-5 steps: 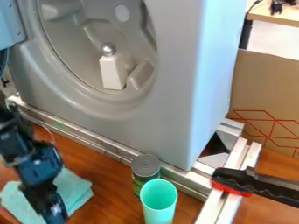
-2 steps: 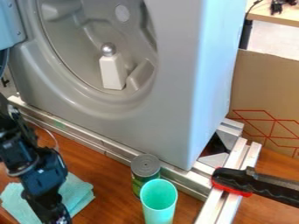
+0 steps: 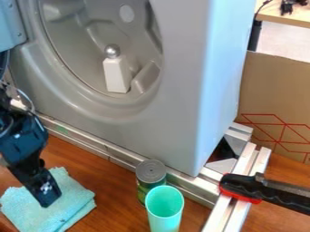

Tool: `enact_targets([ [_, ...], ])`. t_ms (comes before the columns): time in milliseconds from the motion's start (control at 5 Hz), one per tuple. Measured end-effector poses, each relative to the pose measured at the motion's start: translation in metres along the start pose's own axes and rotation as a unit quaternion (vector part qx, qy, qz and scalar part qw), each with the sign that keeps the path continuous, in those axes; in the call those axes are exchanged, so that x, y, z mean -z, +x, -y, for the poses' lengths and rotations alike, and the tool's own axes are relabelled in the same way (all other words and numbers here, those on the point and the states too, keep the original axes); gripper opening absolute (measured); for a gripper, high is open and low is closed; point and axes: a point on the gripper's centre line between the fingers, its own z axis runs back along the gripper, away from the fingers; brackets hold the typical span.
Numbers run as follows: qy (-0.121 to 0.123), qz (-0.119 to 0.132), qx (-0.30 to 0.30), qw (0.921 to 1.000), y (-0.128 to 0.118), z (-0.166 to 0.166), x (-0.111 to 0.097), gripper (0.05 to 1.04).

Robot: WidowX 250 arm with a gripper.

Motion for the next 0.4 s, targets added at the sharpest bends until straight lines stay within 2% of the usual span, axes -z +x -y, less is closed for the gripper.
enact_targets([
  [200,0.03,-0.03,-0.002,0.9991,-0.0052,-0.0098,-0.0134,1.001],
  [400,0.066,-0.079,0.005,0.9946,-0.0102,-0.0195,-0.0209,1.001],
])
